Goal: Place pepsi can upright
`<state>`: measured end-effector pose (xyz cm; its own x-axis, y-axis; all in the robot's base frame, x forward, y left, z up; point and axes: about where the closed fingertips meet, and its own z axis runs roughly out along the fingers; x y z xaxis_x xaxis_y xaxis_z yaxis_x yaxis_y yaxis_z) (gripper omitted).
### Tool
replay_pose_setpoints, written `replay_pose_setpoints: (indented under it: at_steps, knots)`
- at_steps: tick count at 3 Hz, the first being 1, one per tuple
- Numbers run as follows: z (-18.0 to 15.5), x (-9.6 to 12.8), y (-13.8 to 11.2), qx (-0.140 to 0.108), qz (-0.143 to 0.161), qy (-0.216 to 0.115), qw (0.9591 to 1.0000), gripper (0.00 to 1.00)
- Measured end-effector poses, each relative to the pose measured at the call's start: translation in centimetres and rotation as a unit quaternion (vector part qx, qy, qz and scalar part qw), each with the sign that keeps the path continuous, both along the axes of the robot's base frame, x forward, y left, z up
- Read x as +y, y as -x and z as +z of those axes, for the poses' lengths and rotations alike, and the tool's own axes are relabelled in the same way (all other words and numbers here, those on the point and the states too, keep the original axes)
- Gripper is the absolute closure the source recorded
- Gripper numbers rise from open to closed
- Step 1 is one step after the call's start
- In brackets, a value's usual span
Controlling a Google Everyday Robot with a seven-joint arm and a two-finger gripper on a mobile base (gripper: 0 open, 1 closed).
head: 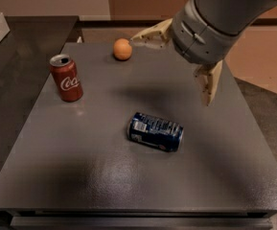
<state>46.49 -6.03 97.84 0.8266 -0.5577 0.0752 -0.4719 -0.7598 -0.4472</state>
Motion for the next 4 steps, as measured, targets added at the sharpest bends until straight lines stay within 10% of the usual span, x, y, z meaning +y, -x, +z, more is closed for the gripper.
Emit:
replay_pose_setpoints:
  at_steps: [3, 4]
  knots:
    - [-2.5, 0.6, -2.0, -0.032, 0.168, 0.104, 0.9798, 0.0]
    - [-2.5, 0.6, -2.0, -0.032, 0.168, 0.104, 0.9798, 0.0]
